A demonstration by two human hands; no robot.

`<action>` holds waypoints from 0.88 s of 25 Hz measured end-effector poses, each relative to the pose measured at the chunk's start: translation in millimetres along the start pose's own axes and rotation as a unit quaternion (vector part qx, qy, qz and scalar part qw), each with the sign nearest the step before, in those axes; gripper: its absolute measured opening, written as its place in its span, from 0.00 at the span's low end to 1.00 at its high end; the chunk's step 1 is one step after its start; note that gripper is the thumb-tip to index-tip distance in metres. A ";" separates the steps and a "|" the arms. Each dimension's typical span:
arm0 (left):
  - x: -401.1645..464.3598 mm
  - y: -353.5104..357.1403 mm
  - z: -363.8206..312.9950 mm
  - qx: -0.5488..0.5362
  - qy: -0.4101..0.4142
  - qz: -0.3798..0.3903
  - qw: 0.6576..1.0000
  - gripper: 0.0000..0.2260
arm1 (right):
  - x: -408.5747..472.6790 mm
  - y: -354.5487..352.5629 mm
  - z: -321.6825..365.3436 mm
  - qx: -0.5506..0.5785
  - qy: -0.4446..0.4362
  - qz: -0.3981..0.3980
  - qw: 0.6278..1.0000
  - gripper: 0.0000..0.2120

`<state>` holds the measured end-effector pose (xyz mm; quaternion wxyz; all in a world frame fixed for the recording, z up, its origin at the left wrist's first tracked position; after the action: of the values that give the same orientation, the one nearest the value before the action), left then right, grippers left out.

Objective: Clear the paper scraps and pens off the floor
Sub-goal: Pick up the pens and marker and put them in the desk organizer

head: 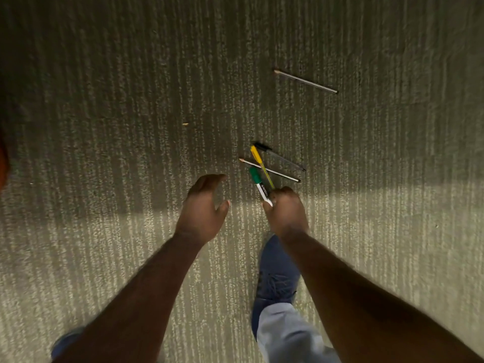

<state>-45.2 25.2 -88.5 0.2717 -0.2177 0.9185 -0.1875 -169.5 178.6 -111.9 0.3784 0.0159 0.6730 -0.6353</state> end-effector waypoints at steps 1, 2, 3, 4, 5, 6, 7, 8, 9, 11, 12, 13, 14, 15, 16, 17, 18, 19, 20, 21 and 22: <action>3.7 1.8 -2.3 0.000 0.006 -0.006 1.000 0.23 | 0.7 -0.2 0.4 0.004 -0.013 0.000 1.000 0.07; 8.2 3.6 -5.1 0.000 0.018 -0.012 1.000 0.21 | 0.4 -0.6 0.1 0.009 -0.032 0.001 0.999 0.06; 13.8 6.0 -8.3 0.000 0.031 -0.019 0.999 0.20 | -0.9 -0.7 -2.2 0.016 -0.052 0.000 0.999 0.06; 21.5 9.4 -11.5 -0.002 0.039 -0.023 0.999 0.20 | -2.6 -1.8 -6.1 0.027 -0.066 -0.006 0.997 0.06; 30.7 13.3 -14.6 -0.003 0.043 -0.024 0.999 0.19 | -4.4 -3.0 -12.8 0.044 -0.068 -0.016 0.997 0.07; 40.7 18.5 -19.4 0.005 0.043 -0.017 0.999 0.19 | -5.0 -5.1 -21.9 0.063 -0.059 -0.028 0.996 0.07; 49.9 24.2 -25.0 0.029 0.043 -0.003 0.999 0.19 | -5.7 -7.8 -31.6 0.082 -0.045 -0.040 0.995 0.07; 58.6 30.6 -31.2 0.065 0.045 0.014 0.997 0.20 | -5.6 -10.9 -41.7 0.096 -0.028 -0.048 0.994 0.07; 67.4 37.4 -36.9 0.106 0.052 0.030 0.992 0.21 | -5.0 -15.0 -50.9 0.105 -0.013 -0.053 0.993 0.08; 82.8 48.5 -46.4 0.178 0.072 0.055 0.980 0.20 | -4.0 -23.2 -67.1 0.118 0.002 -0.061 0.991 0.08; 88.1 52.1 -49.4 0.203 0.085 0.062 0.973 0.19 | -3.6 -26.6 -72.9 0.119 -0.003 -0.069 0.991 0.08; 90.8 54.1 -50.8 0.225 0.103 0.067 0.967 0.17 | -3.0 -29.2 -76.2 0.114 -0.014 -0.077 0.990 0.08; 93.3 57.6 -51.6 0.250 0.124 0.068 0.958 0.13 | -1.3 -30.7 -80.1 0.107 -0.023 -0.084 0.990 0.07; 94.5 60.3 -50.9 0.273 0.142 0.066 0.949 0.10 | 0.7 -30.8 -83.4 0.102 -0.025 -0.091 0.990 0.06; 95.1 62.5 -50.6 0.290 0.156 0.064 0.942 0.09 | 3.1 -30.6 -86.3 0.105 -0.022 -0.098 0.989 0.04; 95.1 64.2 -49.1 0.302 0.163 0.068 0.937 0.11 | 4.6 -30.0 -88.2 0.115 -0.016 -0.104 0.988 0.03; 94.0 65.3 -47.0 0.309 0.169 0.073 0.933 0.12 | 5.7 -28.9 -89.6 0.127 -0.011 -0.110 0.986 0.03; 92.7 65.6 -45.1 0.312 0.178 0.074 0.930 0.11 | 5.9 -27.9 -90.6 0.138 -0.008 -0.115 0.984 0.03; 90.8 65.1 -42.8 0.312 0.189 0.072 0.928 0.09 | 5.7 -26.9 -90.9 0.148 -0.006 -0.119 0.982 0.04; 89.9 64.0 -41.5 0.307 0.204 0.066 0.927 0.07 | 5.6 -26.2 -90.7 0.157 -0.005 -0.123 0.980 0.04; 90.1 62.8 -42.1 0.302 0.221 0.056 0.926 0.06 | 5.7 -25.9 -90.6 0.167 -0.001 -0.128 0.978 0.05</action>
<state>-156.7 42.0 -122.3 0.1247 -0.0263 0.8661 -0.4833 -230.9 249.5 -101.5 0.2866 -0.0083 0.5539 -0.7817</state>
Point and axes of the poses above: each hand's wrist, its own x-axis towards the middle knuckle, its own y-axis out of the palm, z = x × y, the point moved 3 cm from there along x, towards the middle knuckle, and after that the axes turned 11 degrees about -x, right-handed, at the moved point
